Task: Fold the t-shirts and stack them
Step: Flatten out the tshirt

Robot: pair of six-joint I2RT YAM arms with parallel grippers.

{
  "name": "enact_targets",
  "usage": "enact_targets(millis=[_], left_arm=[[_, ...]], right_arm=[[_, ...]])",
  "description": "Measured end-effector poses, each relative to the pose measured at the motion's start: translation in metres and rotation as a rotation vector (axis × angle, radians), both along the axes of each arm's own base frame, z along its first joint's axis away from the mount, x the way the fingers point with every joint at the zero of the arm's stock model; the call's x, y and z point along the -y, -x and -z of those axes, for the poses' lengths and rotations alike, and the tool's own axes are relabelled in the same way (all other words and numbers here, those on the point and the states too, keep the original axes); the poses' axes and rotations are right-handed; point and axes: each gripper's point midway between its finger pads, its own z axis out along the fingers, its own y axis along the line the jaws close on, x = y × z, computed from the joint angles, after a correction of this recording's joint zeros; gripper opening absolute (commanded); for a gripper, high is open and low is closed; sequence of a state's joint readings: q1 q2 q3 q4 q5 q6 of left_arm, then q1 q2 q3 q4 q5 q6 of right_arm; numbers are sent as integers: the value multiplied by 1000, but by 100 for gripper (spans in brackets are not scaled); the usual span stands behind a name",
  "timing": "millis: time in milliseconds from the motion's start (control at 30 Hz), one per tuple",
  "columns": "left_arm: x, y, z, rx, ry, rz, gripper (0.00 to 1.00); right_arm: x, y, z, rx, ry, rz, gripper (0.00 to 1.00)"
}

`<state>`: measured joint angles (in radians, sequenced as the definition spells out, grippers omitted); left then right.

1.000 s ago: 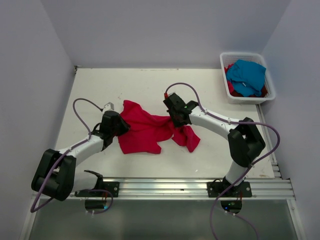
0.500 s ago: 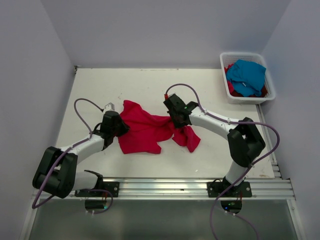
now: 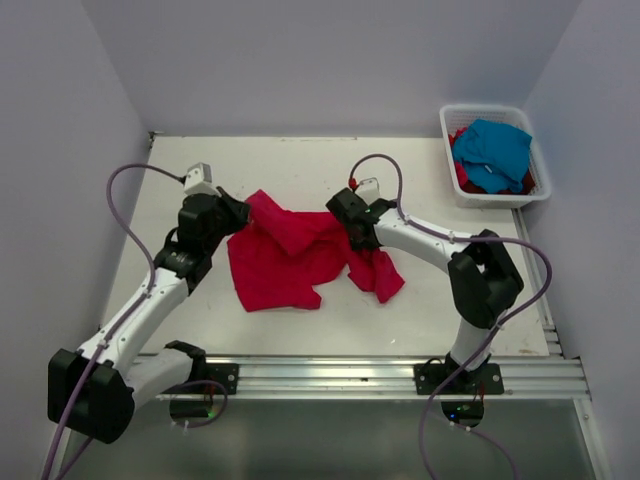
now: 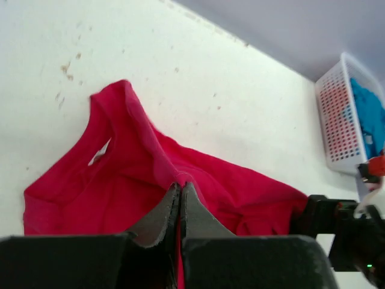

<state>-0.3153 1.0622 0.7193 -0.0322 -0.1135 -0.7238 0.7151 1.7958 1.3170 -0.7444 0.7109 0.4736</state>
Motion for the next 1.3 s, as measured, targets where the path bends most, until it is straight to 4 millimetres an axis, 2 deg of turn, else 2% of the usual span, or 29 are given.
enact_targets(millis=[67, 133, 333, 433, 500, 667, 767, 900, 1000, 1167, 1300], left_arm=[[-2, -2, -26, 58, 2, -4, 0], [-4, -1, -40, 92, -1, -8, 0], [-10, 5, -37, 55, -44, -19, 0], [-15, 5, -51, 60, -68, -30, 0], [-17, 3, -71, 91, -75, -36, 0], [-21, 1, -140, 211, -74, -56, 0], [-26, 4, -178, 280, -78, -72, 0], [-30, 6, -215, 339, -84, -84, 0], [-31, 5, -229, 357, -94, -88, 0], [-30, -3, -239, 354, -111, -85, 0], [-29, -5, -247, 356, -119, -83, 0]], right_arm=[[5, -1, -3, 23, 6, 31, 99], [7, 1, -5, 35, -7, 47, 98], [16, 24, -10, 49, -87, 59, 95], [19, 37, -18, 63, -157, 48, 94], [17, 44, -26, 75, -216, 33, 94], [8, 58, -38, 82, -347, -18, 91], [2, 66, -35, 56, -392, -43, 90], [-8, 76, -26, 9, -448, -83, 89], [-16, 84, -20, -30, -496, -116, 86], [-31, 91, -15, -69, -560, -161, 82], [-36, 91, -7, -80, -572, -174, 67]])
